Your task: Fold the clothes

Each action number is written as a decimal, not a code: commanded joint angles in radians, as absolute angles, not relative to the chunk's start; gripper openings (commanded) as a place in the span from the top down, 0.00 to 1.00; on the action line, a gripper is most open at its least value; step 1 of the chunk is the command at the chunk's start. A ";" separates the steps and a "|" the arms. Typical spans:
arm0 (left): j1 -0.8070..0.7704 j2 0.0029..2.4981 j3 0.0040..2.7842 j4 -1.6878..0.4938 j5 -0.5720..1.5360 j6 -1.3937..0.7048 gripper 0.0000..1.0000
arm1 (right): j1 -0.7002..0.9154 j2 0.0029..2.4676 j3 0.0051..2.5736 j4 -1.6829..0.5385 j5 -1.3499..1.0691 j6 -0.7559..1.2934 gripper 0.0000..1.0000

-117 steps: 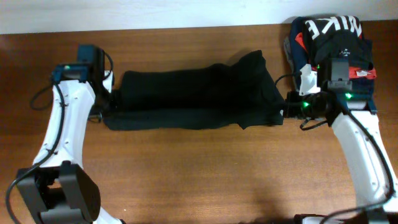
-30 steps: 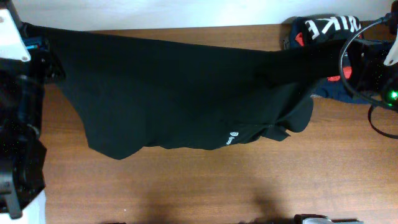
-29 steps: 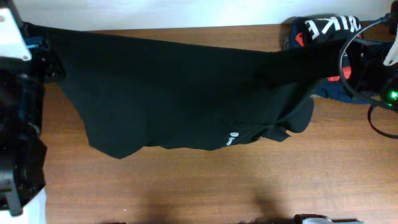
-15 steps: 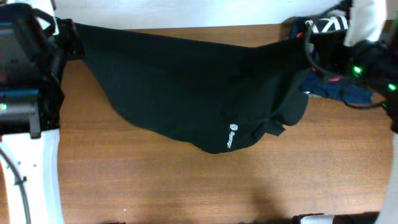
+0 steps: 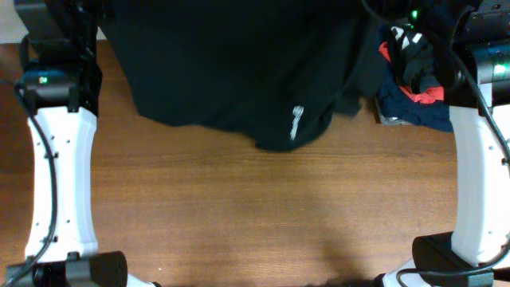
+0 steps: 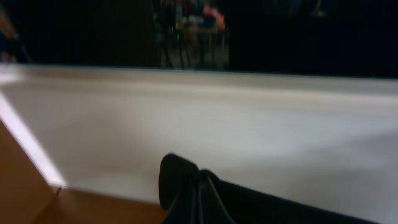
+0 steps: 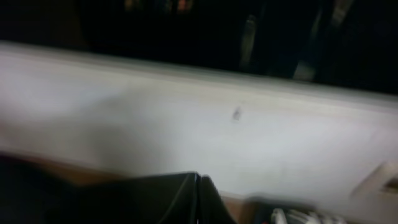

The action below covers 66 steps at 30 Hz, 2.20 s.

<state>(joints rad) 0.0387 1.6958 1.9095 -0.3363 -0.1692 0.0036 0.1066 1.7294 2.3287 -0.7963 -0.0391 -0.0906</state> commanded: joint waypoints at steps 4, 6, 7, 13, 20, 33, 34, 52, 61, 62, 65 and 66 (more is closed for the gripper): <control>0.054 1.708 1.927 -0.167 -0.183 0.055 0.99 | 0.110 1.733 2.347 -0.651 0.059 -0.187 0.96; 0.069 1.723 1.927 -0.131 -0.178 0.054 1.00 | 0.109 1.769 2.347 -0.627 0.061 -0.206 0.96; 0.075 1.732 1.927 -0.126 -0.175 0.054 0.99 | 0.109 1.784 2.347 -0.626 0.061 -0.207 0.96; 0.094 1.798 1.927 -0.253 -0.134 0.054 0.99 | 0.109 1.903 2.347 -0.702 0.060 -0.199 0.96; 0.094 1.870 1.927 -0.509 -0.134 0.051 1.00 | 0.109 1.957 2.346 -0.908 0.011 -0.136 0.96; 0.094 1.842 1.927 -1.147 -0.054 -0.012 1.00 | 0.109 1.952 2.346 -1.480 -0.196 -0.069 0.96; 0.094 1.842 1.927 -1.190 -0.044 -0.011 0.99 | 0.109 1.952 2.347 -1.515 -0.202 -0.069 0.96; 0.094 1.842 1.915 -1.549 0.006 -0.012 1.00 | 0.111 1.852 2.159 -1.699 -0.199 0.009 0.96; 0.094 1.832 1.681 -1.525 0.014 -0.035 1.00 | 0.111 1.689 1.695 -1.588 -0.199 0.044 0.96; 0.094 1.829 1.660 -1.519 0.017 -0.038 0.99 | 0.110 1.673 1.663 -1.580 -0.197 0.055 0.96; 0.094 1.817 1.600 -1.499 0.023 -0.039 1.00 | 0.109 1.616 1.564 -1.558 -0.191 0.087 0.96; 0.094 1.816 1.585 -1.498 0.023 -0.039 0.99 | 0.109 1.594 1.530 -1.554 -0.188 0.093 0.96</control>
